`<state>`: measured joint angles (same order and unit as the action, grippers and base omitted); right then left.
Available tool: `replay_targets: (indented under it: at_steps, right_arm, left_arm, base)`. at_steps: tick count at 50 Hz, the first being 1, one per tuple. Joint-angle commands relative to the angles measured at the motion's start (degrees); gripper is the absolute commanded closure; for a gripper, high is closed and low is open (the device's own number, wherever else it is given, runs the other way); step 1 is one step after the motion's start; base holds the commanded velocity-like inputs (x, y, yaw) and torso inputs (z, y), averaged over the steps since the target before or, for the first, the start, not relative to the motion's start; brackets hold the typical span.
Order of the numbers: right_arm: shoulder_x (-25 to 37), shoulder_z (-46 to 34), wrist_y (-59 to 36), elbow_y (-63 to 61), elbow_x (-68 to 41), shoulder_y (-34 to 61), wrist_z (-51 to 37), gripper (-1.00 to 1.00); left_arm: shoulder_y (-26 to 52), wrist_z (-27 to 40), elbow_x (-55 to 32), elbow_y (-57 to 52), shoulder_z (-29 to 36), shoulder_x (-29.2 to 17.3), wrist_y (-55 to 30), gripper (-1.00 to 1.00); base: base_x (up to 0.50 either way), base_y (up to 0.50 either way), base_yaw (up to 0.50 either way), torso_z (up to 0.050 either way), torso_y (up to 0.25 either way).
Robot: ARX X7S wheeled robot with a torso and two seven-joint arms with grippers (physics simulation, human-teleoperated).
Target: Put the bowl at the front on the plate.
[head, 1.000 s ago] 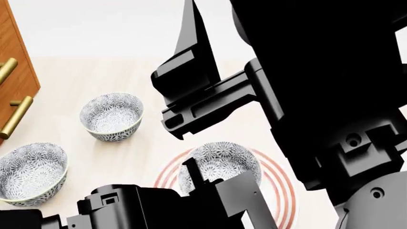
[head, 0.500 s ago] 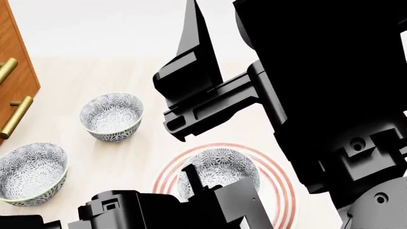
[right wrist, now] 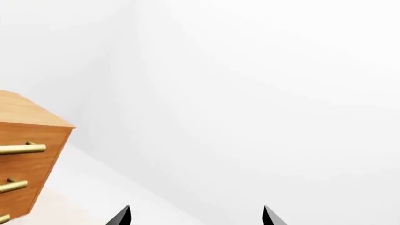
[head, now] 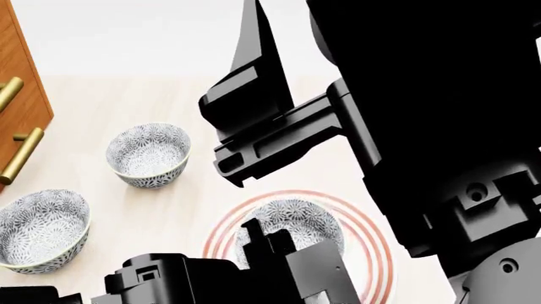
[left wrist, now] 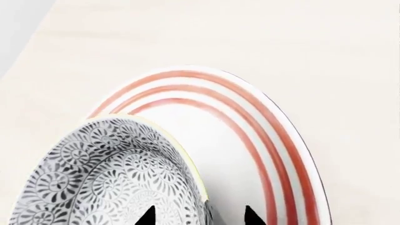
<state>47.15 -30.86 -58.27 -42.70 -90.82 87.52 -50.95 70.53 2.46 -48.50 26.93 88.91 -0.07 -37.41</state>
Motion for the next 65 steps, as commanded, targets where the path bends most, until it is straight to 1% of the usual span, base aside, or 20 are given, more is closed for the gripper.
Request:
replay_targets:
  at_steps: [1, 18, 24, 31, 33, 36, 37, 42, 47, 56, 65]
  right_arm:
    - [0.0, 0.0, 0.0, -0.3, -0.7, 0.6, -0.6, -1.00]
    - [-0.1, -0.3, -0.2, -0.2, -1.6, 1.9, -1.3, -1.00]
    - [-0.3, -0.4, -0.5, 0.2, -1.7, 2.6, -1.3, -1.00]
    - [-0.8, -0.7, -0.8, 0.6, -1.7, 3.6, -1.1, -1.00]
    - [-0.9, -0.7, -0.8, 0.7, -1.8, 4.0, -1.2, -1.00]
    - [-0.9, -0.7, -0.8, 0.8, -1.8, 4.1, -1.1, -1.00]
    - [-0.8, -0.7, -0.8, 0.7, -1.7, 4.1, -1.1, -1.00]
    - [-0.4, -0.4, -0.5, 0.5, -1.5, 3.7, -0.9, -1.00]
    - [0.4, -0.1, -0.1, -0.4, -2.4, 3.3, -1.7, -1.00]
    - [2.5, 1.1, 0.7, -2.0, -4.1, 3.1, -3.2, -1.00]
    - [4.3, 2.0, 1.3, -3.2, -5.3, 3.1, -4.3, -1.00]
  left_arm:
    - [1.5, 0.8, 0.1, -0.8, -0.4, 0.1, -1.4, -1.00]
    - [2.6, 1.6, -2.2, -1.4, -0.4, 0.1, 0.0, -1.00]
    - [3.4, 1.4, -5.4, -2.0, -0.4, 0.1, 0.0, -1.00]
    - [5.3, 1.5, -13.1, -1.2, -0.9, 0.1, 2.2, -1.00]
    - [5.5, 1.7, -12.8, -1.1, -0.3, 0.1, 2.9, -1.00]
    - [5.9, 1.4, -14.1, 0.1, -0.4, 0.1, 3.8, -1.00]
    - [6.0, 1.2, -15.9, 0.9, -0.9, 0.1, 3.7, -1.00]
    - [6.9, 1.3, -17.0, 2.1, -0.5, 0.1, 5.0, -1.00]
    - [7.0, 1.4, -16.9, 3.3, -0.2, 0.1, 6.3, -1.00]
    - [6.2, 0.6, -16.6, 9.7, -0.3, 0.1, 10.4, -1.00]
    - [5.9, -1.9, -19.3, 14.8, -1.3, 0.0, 12.0, -1.00]
  base:
    - [0.00, 0.00, 0.00, 0.000, 0.000]
    - [0.00, 0.00, 0.00, 0.000, 0.000]
    - [0.00, 0.00, 0.00, 0.000, 0.000]
    - [0.00, 0.00, 0.00, 0.000, 0.000]
    - [0.00, 0.00, 0.00, 0.000, 0.000]
    - [0.00, 0.00, 0.00, 0.000, 0.000]
    - [0.00, 0.00, 0.00, 0.000, 0.000]
    - [0.00, 0.00, 0.00, 0.000, 0.000]
    - [0.00, 0.00, 0.00, 0.000, 0.000]
    - [0.00, 0.00, 0.00, 0.000, 0.000]
    - [0.00, 0.00, 0.00, 0.000, 0.000]
